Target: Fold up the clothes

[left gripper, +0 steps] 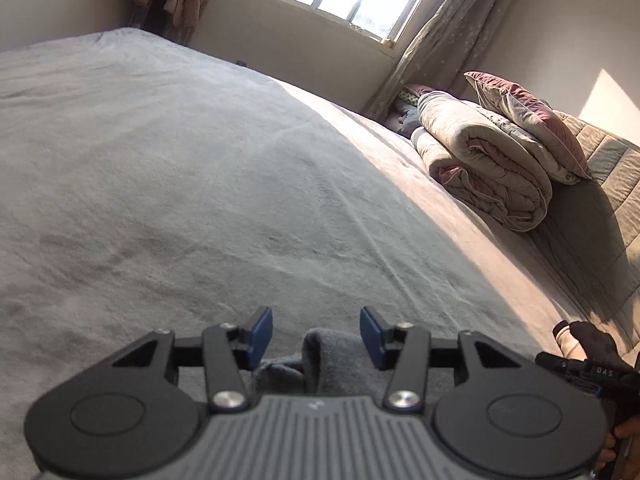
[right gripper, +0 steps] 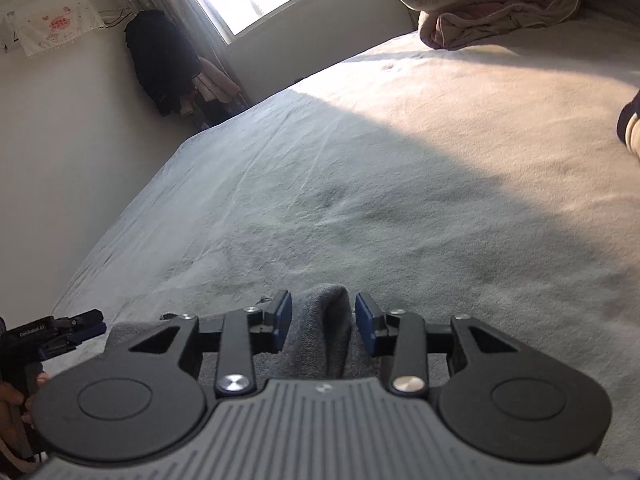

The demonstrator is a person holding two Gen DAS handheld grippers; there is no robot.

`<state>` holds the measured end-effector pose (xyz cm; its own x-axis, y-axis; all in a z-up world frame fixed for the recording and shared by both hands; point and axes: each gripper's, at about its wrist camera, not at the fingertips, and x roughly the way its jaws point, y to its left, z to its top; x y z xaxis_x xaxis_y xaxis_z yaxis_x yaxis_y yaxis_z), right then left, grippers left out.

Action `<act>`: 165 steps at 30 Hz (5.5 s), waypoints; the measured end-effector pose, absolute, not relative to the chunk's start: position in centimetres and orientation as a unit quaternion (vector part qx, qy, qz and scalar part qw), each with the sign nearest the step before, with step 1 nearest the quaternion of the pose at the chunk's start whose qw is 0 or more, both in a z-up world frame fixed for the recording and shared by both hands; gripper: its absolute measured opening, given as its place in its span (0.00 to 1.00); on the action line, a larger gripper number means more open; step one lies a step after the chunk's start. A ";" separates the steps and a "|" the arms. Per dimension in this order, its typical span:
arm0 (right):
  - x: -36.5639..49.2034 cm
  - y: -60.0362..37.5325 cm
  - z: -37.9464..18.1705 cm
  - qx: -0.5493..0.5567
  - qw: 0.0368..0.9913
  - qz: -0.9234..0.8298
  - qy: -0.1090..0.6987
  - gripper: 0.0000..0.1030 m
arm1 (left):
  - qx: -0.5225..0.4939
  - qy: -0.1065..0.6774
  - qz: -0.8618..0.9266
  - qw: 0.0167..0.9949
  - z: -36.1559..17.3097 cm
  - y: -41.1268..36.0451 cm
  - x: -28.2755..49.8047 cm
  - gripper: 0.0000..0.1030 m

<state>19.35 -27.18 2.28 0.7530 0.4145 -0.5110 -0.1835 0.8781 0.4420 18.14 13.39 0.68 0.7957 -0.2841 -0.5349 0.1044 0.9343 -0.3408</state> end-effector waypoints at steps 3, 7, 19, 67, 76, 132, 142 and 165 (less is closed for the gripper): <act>17.8 -25.3 3.5 0.118 0.946 0.140 0.269 0.39 | -0.103 0.276 -0.090 0.952 1.5 11.3 17.3 0.47; 17.2 -21.6 3.9 0.057 0.958 0.136 0.247 0.39 | -0.053 0.261 -0.107 0.958 1.2 7.9 17.1 0.47; 19.5 -21.7 -0.3 0.056 0.951 0.126 0.276 0.29 | -0.037 0.277 -0.118 0.953 -3.9 8.3 17.4 0.46; 2.7 -15.3 9.8 -0.005 0.921 -0.011 0.390 0.94 | -0.193 0.414 -0.052 0.888 -1.6 14.0 5.2 0.85; 4.3 -13.7 9.8 0.064 0.927 0.067 0.364 0.80 | -0.319 0.400 -0.099 0.854 -3.3 15.7 6.1 0.84; 7.8 -29.2 0.0 0.640 0.669 0.153 0.346 0.55 | -0.323 0.373 -0.231 0.839 3.7 -1.0 11.2 0.05; 8.6 -28.1 0.8 0.598 0.713 0.141 0.339 0.49 | -0.285 0.405 -0.179 0.850 -1.4 0.9 10.1 0.05; 8.3 -31.8 -0.1 0.529 0.743 0.138 0.387 0.18 | -0.276 0.379 -0.204 0.859 -1.4 -1.0 10.0 0.19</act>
<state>8.25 -31.75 -0.09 0.6628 0.6141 -0.4284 0.2045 0.4019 0.8925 10.02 -0.97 -1.43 0.6298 -0.5595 -0.5389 0.1404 0.7643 -0.6295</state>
